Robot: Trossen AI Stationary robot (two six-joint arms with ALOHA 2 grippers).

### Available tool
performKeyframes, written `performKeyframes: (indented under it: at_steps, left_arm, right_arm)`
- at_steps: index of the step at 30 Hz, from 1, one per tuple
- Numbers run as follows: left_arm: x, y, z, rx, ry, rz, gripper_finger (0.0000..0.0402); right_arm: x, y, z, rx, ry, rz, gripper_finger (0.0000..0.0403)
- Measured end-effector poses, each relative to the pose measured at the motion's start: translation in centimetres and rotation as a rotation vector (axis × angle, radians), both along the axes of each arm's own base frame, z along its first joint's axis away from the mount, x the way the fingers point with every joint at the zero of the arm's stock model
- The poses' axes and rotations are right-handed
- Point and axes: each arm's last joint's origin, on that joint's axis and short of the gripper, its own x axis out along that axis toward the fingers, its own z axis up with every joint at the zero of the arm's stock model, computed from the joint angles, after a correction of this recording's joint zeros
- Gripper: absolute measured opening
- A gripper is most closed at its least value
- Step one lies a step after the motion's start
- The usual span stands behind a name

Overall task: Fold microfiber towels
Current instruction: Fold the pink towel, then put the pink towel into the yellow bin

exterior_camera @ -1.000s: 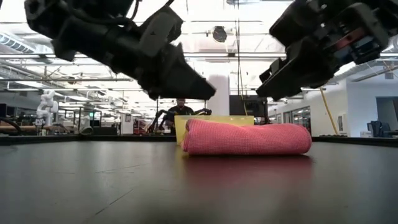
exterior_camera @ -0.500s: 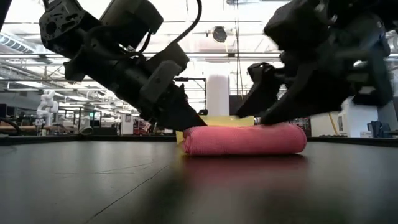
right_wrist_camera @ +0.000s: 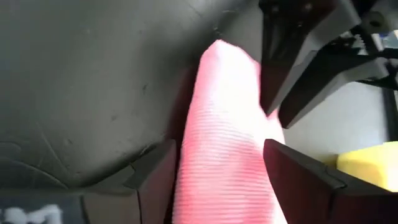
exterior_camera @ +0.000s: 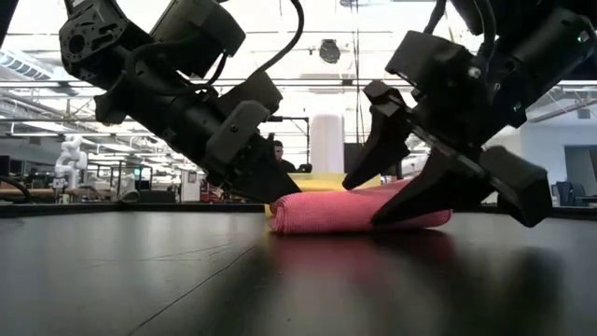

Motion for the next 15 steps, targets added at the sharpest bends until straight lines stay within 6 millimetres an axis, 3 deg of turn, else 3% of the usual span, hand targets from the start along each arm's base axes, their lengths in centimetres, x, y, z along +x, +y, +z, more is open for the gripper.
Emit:
performKeyframes:
  at_steps: [8, 15]
  left_arm:
    - [0.0, -0.1, 0.1, -0.003, -0.014, -0.004, 0.0122]
    - [0.1, -0.2, 0.6, 0.011, -0.028, -0.024, 0.0122]
  right_arm:
    - [0.3, -1.5, -0.5, 0.025, 0.048, -0.040, 0.0194]
    - [0.4, -1.8, -0.7, 0.055, 0.075, -0.014, 0.0096]
